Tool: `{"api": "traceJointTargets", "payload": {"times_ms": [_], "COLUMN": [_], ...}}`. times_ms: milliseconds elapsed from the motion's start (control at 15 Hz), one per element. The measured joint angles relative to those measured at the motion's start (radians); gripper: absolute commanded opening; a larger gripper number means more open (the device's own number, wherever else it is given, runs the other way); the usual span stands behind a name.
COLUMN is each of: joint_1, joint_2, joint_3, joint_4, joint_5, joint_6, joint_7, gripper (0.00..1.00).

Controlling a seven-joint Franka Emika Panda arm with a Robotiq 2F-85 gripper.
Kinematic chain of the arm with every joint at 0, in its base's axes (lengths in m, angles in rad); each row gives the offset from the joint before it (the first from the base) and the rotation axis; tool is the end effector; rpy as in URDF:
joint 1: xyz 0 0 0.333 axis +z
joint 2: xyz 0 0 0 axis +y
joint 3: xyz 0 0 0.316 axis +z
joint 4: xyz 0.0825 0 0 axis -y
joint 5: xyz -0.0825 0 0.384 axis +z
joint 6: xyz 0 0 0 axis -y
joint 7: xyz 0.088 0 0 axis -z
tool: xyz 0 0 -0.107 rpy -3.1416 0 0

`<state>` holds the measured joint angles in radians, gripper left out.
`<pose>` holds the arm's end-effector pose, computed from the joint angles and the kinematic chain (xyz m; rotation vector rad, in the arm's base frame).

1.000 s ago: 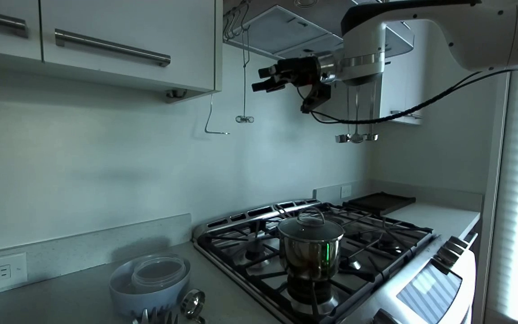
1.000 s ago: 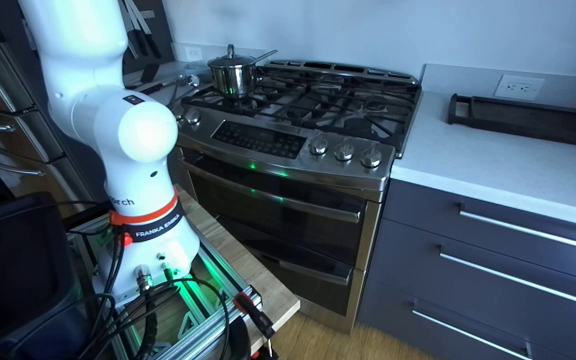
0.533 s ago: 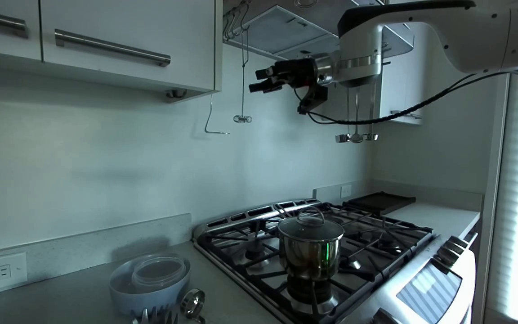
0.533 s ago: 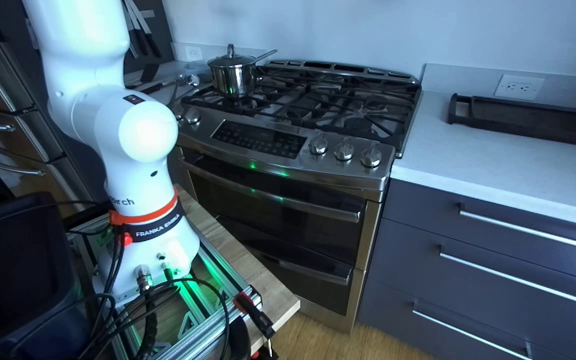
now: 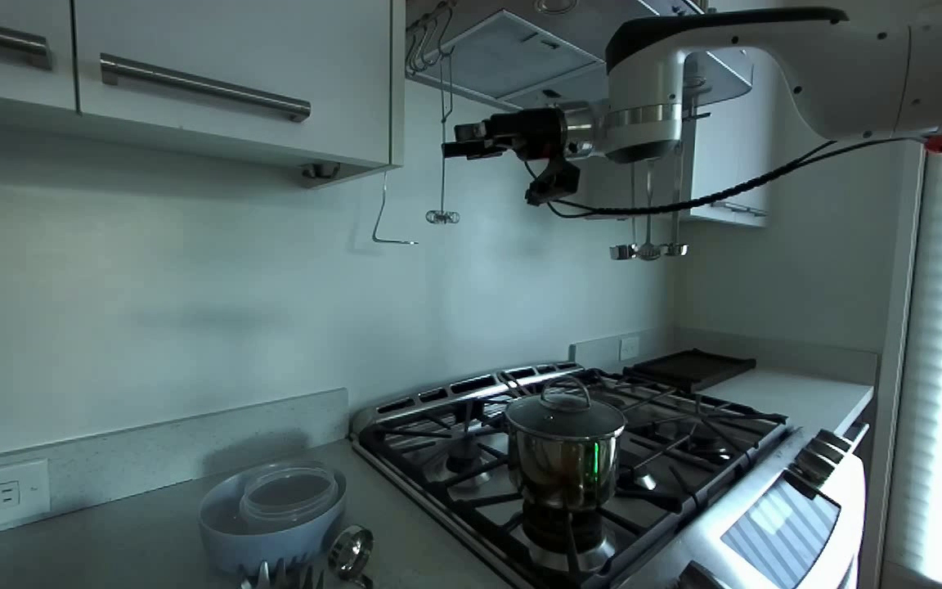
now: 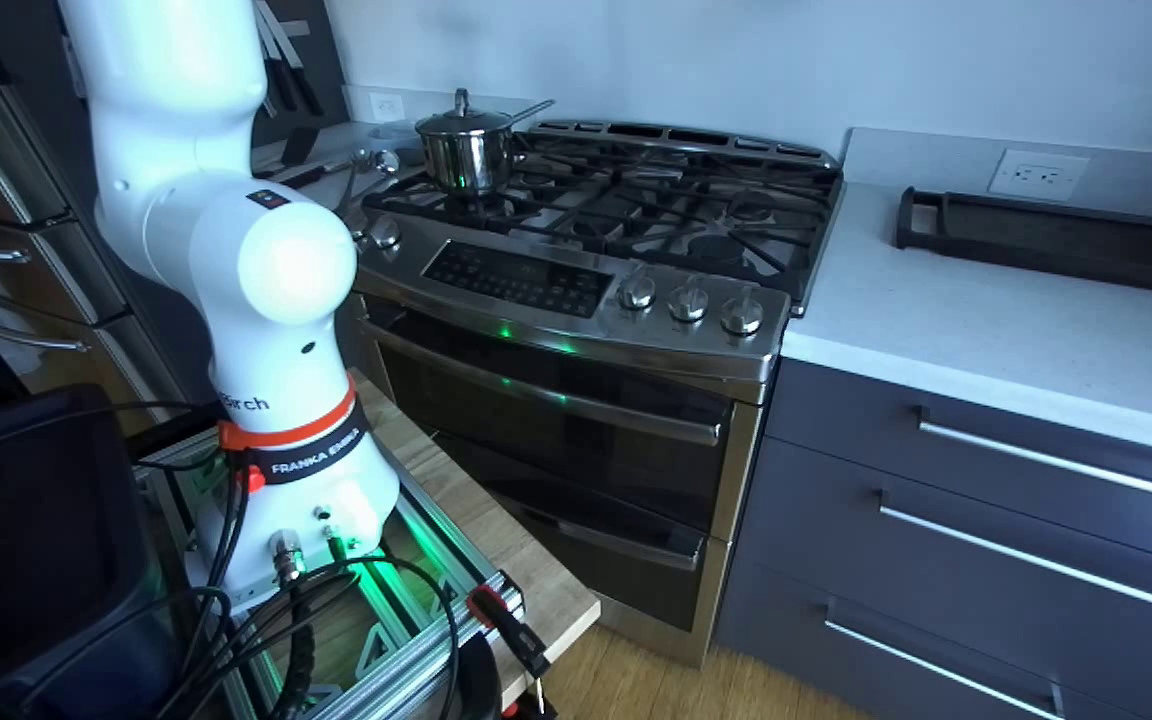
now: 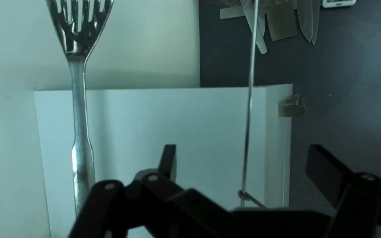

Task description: Take the whisk off of the hanger and place it on the stove

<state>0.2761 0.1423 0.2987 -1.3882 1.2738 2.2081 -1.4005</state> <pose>0.5290 0.3589 0.7326 -1.3993 -1.3059 -1.1954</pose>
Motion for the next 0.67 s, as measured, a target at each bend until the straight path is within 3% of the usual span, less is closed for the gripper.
{"api": "traceJointTargets", "payload": {"times_ms": [533,600,667], "joint_1": [0.001,0.001,0.001], "joint_2": [0.045,0.049,0.052], "joint_3": [0.024,0.027,0.030], "joint_4": [0.040,0.046,0.051], "joint_5": [0.101,0.104,0.107], "joint_6": [0.048,0.048,0.048], "joint_7": [-0.123,-0.131,-0.140], "gripper": [1.00,0.98,0.85]}}
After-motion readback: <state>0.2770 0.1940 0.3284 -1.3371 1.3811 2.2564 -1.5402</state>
